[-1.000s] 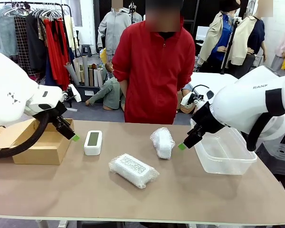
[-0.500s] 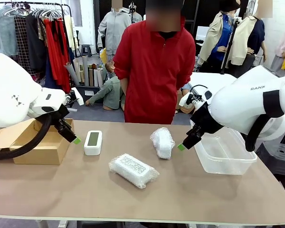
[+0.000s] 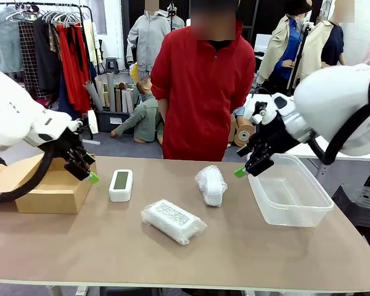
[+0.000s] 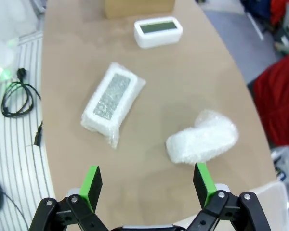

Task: Separate and place wrapped and unwrapped clocks.
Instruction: Pick up the Digital clock indicated by the person.

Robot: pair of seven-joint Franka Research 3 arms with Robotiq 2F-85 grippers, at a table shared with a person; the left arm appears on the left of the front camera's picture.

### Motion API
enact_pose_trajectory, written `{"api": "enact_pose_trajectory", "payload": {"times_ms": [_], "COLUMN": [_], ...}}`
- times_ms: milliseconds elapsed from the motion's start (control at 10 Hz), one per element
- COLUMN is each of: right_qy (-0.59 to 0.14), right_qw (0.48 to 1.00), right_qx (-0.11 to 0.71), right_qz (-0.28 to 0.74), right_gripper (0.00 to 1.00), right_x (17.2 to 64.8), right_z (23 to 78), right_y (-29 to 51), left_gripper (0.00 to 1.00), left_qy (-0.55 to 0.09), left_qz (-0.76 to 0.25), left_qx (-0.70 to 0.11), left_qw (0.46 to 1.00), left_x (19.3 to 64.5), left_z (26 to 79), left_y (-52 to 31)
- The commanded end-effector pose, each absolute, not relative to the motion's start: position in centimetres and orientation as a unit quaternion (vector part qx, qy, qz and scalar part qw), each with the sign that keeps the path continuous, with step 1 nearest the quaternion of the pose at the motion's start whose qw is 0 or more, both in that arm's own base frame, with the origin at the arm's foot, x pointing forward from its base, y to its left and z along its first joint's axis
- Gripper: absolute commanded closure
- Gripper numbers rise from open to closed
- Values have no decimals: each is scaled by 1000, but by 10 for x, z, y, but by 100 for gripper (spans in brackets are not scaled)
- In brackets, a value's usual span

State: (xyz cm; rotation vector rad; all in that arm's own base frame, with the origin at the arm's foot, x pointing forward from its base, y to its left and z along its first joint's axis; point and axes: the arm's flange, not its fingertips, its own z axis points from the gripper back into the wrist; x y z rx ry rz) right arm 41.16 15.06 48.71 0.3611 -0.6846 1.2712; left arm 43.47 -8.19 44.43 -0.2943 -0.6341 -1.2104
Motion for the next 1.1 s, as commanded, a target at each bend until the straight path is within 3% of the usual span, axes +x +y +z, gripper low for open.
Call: {"api": "enact_pose_trajectory", "payload": {"times_ms": [0,300,1000], "right_qy": [-330,-356,-385], "right_qw": [690,670,656], "right_qx": [218,240,263], "right_qz": [606,606,594], "right_gripper": [0,0,0], "right_x": [433,451,474], "right_z": [490,507,525], "right_y": [128,99,63], "left_gripper": [0,0,0], "left_qy": [-331,-363,-362], "left_qz": [-592,-616,-583], "left_qx": [-171,-169,-253], "left_qw": [714,678,682], "left_x": [454,464,510], "left_z": [444,462,498], "left_y": [-62,-41,-4]}}
